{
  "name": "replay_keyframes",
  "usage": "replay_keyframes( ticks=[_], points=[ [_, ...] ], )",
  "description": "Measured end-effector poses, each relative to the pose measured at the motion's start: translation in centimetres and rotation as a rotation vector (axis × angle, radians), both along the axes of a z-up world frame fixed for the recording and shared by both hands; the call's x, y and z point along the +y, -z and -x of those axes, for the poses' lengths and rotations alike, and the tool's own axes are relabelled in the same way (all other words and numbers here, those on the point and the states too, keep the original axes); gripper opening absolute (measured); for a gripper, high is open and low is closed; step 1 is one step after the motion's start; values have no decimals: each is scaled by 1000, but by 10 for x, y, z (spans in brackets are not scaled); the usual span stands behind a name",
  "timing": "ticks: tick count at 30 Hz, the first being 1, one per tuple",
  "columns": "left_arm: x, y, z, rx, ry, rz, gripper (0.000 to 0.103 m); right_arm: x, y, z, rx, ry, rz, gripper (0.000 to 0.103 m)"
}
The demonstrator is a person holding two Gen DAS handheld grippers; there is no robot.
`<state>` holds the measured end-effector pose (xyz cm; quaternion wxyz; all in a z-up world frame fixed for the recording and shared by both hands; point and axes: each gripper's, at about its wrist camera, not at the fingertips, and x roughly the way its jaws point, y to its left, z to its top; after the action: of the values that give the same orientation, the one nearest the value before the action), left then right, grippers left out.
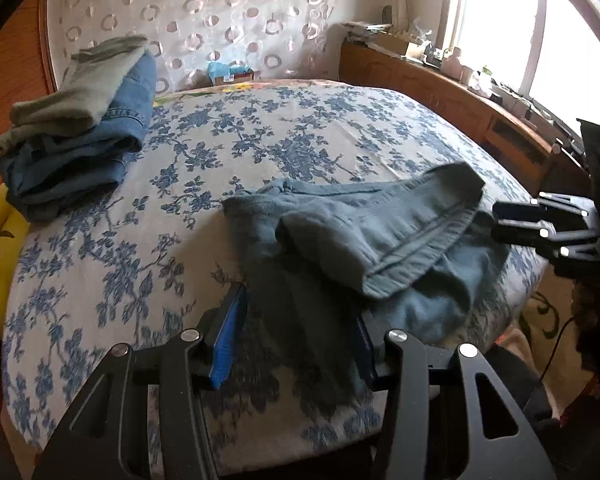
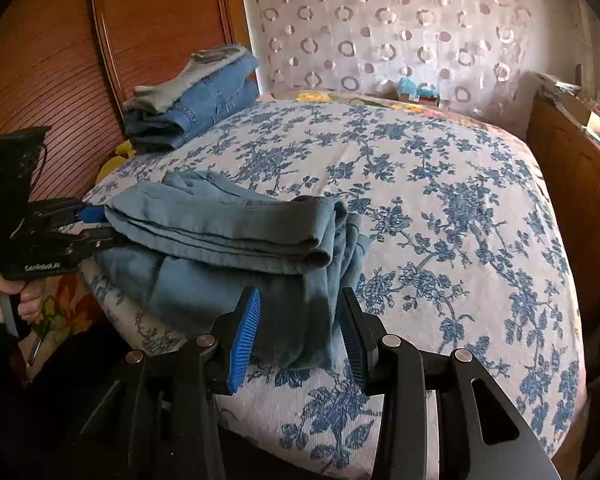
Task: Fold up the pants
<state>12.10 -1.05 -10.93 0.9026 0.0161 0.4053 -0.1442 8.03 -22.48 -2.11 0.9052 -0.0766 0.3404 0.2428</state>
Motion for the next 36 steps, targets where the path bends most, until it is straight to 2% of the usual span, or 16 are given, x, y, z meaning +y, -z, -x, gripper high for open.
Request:
replay_keyframes(
  ticks=[4,11,16,21,28,36],
  points=[
    [1,-3,-10,-5,-22,28,50,9,4,-12,15,-16,31,42],
    [1,-10,-30,-22,-46,24,50,24,5,-36,10,-22,87,42],
    [8,-13,-38,-34,-86,13,50,25,-9,-62,-8,11,39,42],
    [16,-12,-38,-34,-112,17,50,22,-15,-88,-16,94,15,42],
    [18,-7,-37,-28,-117,19,50,22,-7,-86,-3,99,-21,42],
    [22,0,-45,-20,-142,-12,50,42,2,-113,-2,131,124,42]
  ],
)
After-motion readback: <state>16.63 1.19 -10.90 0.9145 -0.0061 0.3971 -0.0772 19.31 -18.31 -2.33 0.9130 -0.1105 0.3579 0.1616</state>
